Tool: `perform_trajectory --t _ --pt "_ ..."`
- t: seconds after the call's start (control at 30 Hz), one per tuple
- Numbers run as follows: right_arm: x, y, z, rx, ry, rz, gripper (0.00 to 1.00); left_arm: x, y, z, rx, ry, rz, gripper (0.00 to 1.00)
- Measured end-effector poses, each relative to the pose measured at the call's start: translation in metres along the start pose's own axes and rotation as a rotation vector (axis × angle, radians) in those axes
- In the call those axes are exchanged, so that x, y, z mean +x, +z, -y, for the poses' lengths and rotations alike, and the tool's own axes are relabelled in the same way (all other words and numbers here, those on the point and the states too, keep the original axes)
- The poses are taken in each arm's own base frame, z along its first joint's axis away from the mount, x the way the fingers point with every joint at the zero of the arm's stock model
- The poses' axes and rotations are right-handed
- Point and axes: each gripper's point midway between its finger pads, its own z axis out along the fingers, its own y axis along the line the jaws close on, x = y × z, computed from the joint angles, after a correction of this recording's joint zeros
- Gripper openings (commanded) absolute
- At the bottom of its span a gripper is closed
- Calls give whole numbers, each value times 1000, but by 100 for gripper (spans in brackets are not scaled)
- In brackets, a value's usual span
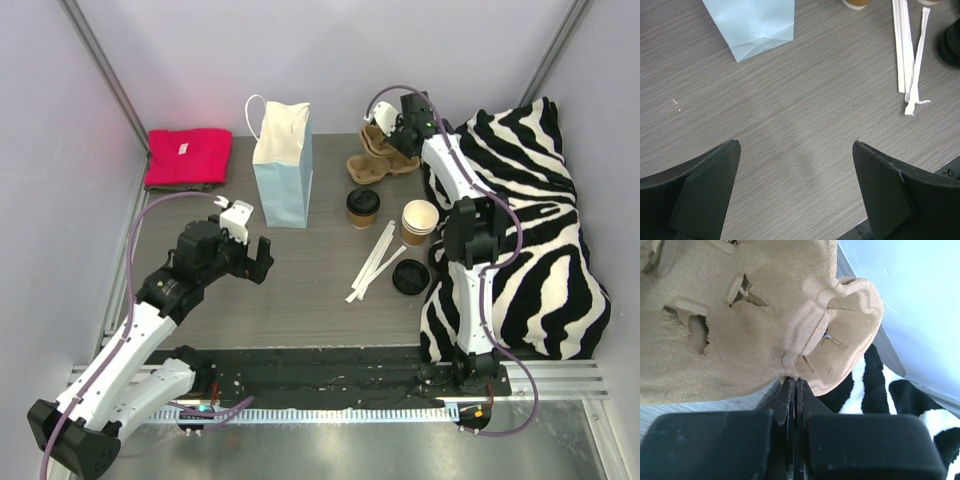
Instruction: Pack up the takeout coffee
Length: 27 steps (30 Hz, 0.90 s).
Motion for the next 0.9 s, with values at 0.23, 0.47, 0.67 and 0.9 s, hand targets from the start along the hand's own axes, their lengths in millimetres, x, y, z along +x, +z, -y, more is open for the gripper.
perform_trajectory --t 0.23,0.47,0.67,0.9 --pt "-10 -16 -3 -33 58 38 1 -27 -5 11 70 58 79 98" --pt "-38 -89 7 -54 122 138 1 -71 -22 35 217 278 223 94" --pt "-63 -187 5 -87 113 254 1 -107 -42 56 330 566 362 85" --pt "-81 -262 -86 -305 13 303 1 -120 -51 85 416 905 443 71"
